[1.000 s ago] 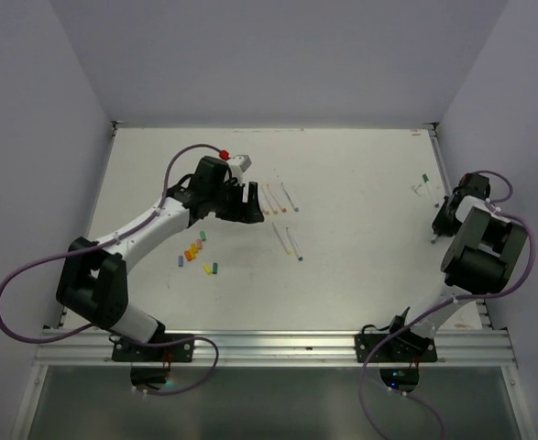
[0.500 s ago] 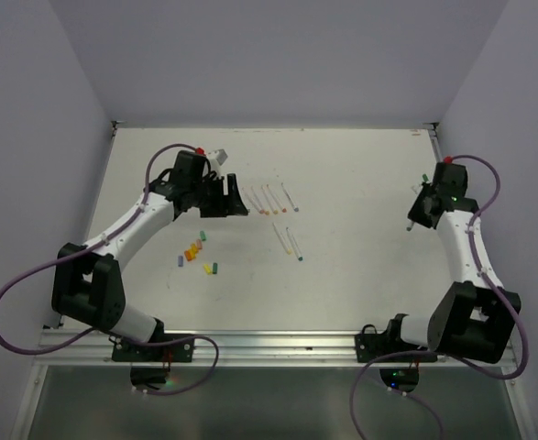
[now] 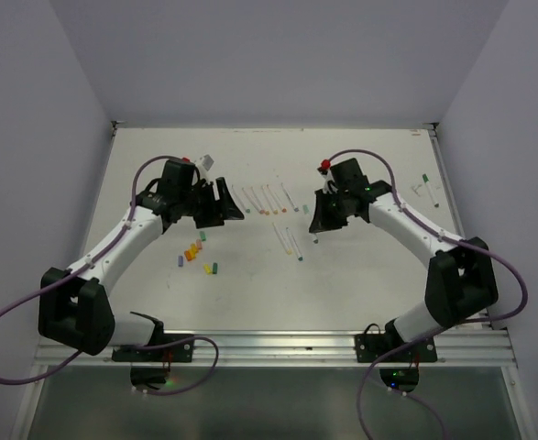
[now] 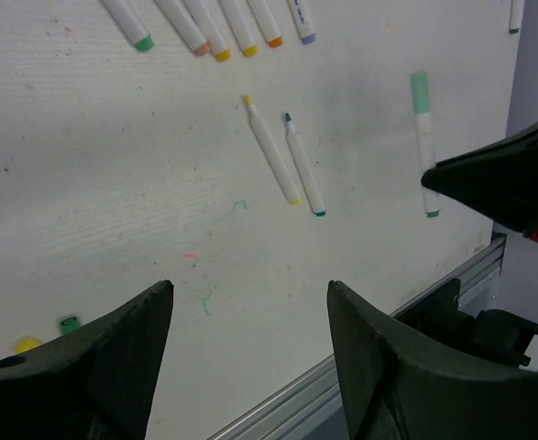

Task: Open the pen caps

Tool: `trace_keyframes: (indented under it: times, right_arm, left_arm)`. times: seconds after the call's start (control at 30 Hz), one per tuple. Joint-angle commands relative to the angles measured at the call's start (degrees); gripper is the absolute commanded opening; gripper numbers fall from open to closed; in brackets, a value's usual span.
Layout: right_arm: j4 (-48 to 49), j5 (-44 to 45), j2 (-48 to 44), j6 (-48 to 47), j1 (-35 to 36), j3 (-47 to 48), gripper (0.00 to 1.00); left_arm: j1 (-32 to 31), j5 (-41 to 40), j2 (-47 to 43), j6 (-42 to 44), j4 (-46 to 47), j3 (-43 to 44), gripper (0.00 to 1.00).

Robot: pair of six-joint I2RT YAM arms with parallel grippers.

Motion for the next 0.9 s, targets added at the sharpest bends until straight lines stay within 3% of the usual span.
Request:
trace_keyframes:
  times: [0.0,0.17,0.3,0.87]
  right_arm:
    - [2.48,-9.39,3.13,2.27,6.40,5.69,0.00]
    - [6.08,-15.54,8.76,2.81,13.69,11.58,0.00]
    - [7.31,-17.39,11.93,2.71,15.55,15.55,0.00]
    - [13.03,-19.77,12.20,5.26,16.34,15.38,0.00]
  left_arm:
    - [0.20,3.14,-0.97,-4.37,2.98,0.16,0.70]
    - [0.20,3.50,2.46,-5.60,0.53,7.01,0.70]
    - [0.20,4.54,6.23,-6.92,-1.33,11.94,0.70]
    - [0.29,7.71,11.34,-11.66,-0.46,11.16,0.68]
